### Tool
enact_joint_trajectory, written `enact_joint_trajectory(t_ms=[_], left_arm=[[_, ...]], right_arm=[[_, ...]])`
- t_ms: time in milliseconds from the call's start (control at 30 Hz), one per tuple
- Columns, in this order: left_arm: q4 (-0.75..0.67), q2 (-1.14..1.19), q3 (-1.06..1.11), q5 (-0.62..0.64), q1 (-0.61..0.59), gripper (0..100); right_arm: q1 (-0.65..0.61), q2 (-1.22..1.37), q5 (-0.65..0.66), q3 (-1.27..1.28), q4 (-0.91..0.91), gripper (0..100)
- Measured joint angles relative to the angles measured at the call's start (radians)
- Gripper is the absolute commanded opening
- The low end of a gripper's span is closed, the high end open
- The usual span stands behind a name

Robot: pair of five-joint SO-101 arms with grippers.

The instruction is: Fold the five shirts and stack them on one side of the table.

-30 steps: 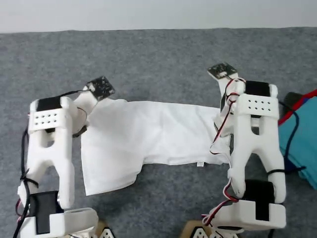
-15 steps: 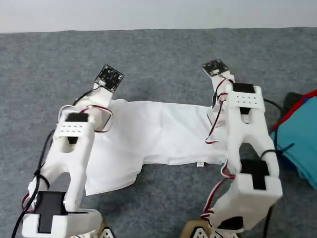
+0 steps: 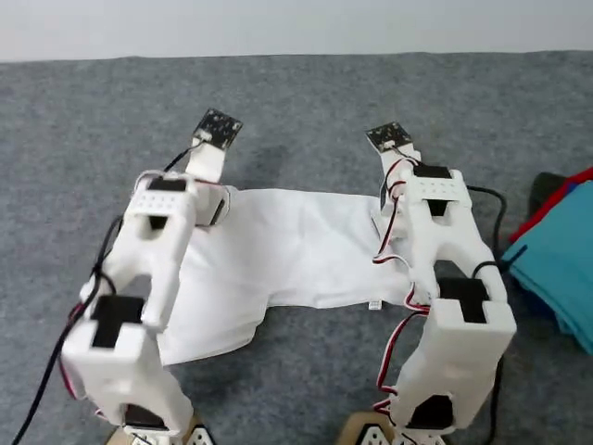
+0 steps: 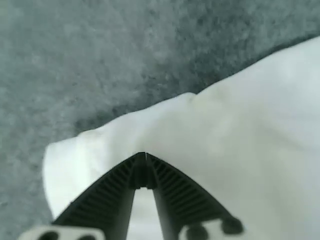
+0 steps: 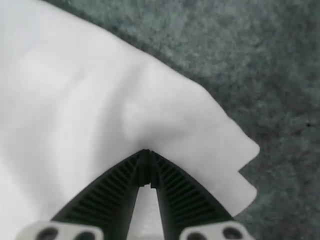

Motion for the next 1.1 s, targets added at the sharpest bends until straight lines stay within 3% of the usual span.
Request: enact_joint_trajectory(t_ms=[233,533,833,1100], left_arm=[[0.318,0.279,-0.391,0.0,-0.049,0],[0.641,0.562,-0.876,0.0,-0.115,0],[0.867,0.615,-1.298,-0.044,-0.117,0],[0.888,0.615,-1.409,-0.061,-0.117,0]], right_arm=[[0.029,0.071,0.0,-0.098,0.017,0.9],[0.081,0.213,0.0,-0.364,0.192,0.9],[0.087,0.227,0.0,-0.588,0.362,0.9],[0.025,0.227,-0.015,-0.761,0.632,0.9]])
